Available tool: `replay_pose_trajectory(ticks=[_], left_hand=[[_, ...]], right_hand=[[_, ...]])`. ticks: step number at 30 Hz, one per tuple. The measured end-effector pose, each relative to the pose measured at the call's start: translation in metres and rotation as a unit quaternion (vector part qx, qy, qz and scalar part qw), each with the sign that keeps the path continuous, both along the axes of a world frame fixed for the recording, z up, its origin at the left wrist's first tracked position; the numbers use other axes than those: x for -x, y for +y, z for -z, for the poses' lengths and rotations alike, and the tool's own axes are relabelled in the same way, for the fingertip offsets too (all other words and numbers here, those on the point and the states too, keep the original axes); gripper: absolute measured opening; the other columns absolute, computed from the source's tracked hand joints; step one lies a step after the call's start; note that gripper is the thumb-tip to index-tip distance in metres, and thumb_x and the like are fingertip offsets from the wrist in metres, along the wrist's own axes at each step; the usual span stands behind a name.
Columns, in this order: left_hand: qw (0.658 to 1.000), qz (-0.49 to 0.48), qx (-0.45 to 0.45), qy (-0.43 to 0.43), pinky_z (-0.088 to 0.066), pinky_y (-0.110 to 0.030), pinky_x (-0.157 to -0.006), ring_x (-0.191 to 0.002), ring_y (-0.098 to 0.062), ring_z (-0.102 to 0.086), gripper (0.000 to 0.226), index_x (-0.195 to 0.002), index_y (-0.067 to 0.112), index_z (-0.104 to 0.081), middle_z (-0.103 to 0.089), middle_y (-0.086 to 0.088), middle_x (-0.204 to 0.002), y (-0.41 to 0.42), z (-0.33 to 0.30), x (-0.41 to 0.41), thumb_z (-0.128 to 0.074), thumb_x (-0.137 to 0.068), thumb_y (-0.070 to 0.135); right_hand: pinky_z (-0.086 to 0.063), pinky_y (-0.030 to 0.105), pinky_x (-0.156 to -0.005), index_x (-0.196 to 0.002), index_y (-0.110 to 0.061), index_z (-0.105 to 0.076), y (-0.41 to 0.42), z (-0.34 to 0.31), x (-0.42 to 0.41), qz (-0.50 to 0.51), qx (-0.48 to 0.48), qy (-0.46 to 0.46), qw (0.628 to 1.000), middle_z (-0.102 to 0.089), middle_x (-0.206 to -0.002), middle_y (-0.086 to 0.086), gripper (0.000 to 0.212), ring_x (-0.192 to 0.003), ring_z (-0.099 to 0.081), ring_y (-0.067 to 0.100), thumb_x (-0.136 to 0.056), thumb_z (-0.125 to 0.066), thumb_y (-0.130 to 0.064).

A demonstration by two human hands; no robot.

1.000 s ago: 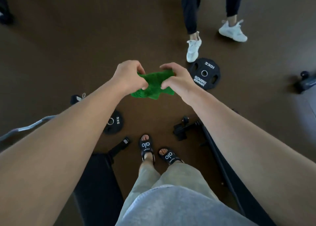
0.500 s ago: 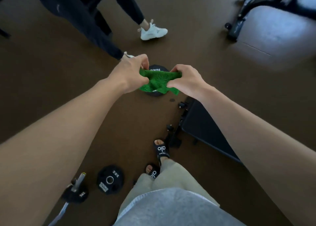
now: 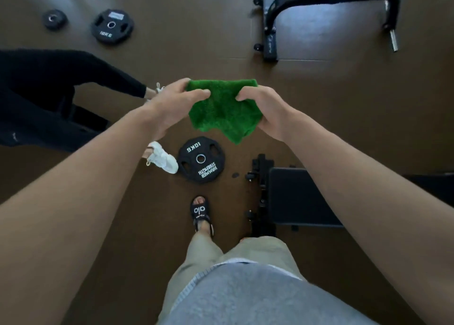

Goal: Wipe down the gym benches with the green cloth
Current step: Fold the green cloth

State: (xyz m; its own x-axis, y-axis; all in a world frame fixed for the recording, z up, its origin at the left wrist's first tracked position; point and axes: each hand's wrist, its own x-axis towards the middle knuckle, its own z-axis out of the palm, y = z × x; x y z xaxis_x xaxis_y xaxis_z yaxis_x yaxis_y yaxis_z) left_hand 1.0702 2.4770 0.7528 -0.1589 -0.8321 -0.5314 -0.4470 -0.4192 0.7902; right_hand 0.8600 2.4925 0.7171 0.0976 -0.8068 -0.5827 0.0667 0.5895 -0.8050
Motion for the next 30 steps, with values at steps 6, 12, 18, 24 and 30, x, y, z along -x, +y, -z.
replay_pose_trajectory(ticks=[6,12,18,24,30], left_hand=[[0.998,0.026,-0.007,0.055,-0.062,-0.044,-0.093,-0.109,-0.020,-0.074,0.030,-0.132,0.016,-0.060,-0.073,-0.006,-0.123,-0.092,0.004,0.027,-0.056,-0.107,0.032],[0.995,0.084,-0.009,0.054,-0.062,-0.050,-0.092,-0.105,-0.024,-0.075,0.028,-0.125,0.016,-0.060,-0.073,-0.009,-0.120,-0.175,-0.007,0.094,-0.061,-0.104,0.035],[0.981,0.151,-0.092,0.079,-0.062,-0.039,-0.091,-0.103,-0.020,-0.076,0.038,-0.130,0.008,-0.059,-0.076,-0.010,-0.118,-0.271,-0.004,0.169,-0.073,-0.095,0.010],[0.979,0.170,-0.097,0.062,-0.061,-0.041,-0.095,-0.107,-0.022,-0.075,0.044,-0.134,0.006,-0.057,-0.072,-0.011,-0.123,-0.372,0.002,0.230,-0.071,-0.093,-0.002],[0.979,0.169,-0.087,0.080,-0.062,-0.038,-0.090,-0.107,-0.024,-0.074,0.043,-0.133,0.003,-0.056,-0.071,-0.013,-0.121,-0.460,-0.006,0.268,-0.067,-0.092,-0.009]], right_hand=[[-0.062,0.054,-0.089,-0.126,-0.006,-0.062,-0.057,-0.007,0.002,0.160,0.007,0.001,0.987,-0.073,-0.119,0.018,0.053,-0.104,-0.073,0.034,-0.077,-0.071,-0.022],[-0.062,0.049,-0.090,-0.118,-0.014,-0.059,-0.105,-0.006,0.051,0.255,0.017,0.014,0.967,-0.072,-0.116,0.011,0.021,-0.104,-0.073,0.028,-0.097,-0.065,-0.013],[-0.060,0.054,-0.093,-0.113,-0.016,-0.059,-0.182,0.012,0.121,0.328,0.008,-0.004,0.945,-0.074,-0.115,0.011,0.019,-0.105,-0.073,0.029,-0.096,-0.066,-0.012],[-0.060,0.052,-0.094,-0.126,-0.005,-0.058,-0.269,0.016,0.183,0.349,-0.011,-0.050,0.936,-0.072,-0.120,0.017,0.032,-0.108,-0.072,0.032,-0.095,-0.068,-0.005],[-0.063,0.047,-0.088,-0.112,-0.011,-0.062,-0.360,0.001,0.222,0.343,-0.015,-0.003,0.939,-0.073,-0.113,0.013,0.022,-0.105,-0.072,0.030,-0.092,-0.067,-0.003]])
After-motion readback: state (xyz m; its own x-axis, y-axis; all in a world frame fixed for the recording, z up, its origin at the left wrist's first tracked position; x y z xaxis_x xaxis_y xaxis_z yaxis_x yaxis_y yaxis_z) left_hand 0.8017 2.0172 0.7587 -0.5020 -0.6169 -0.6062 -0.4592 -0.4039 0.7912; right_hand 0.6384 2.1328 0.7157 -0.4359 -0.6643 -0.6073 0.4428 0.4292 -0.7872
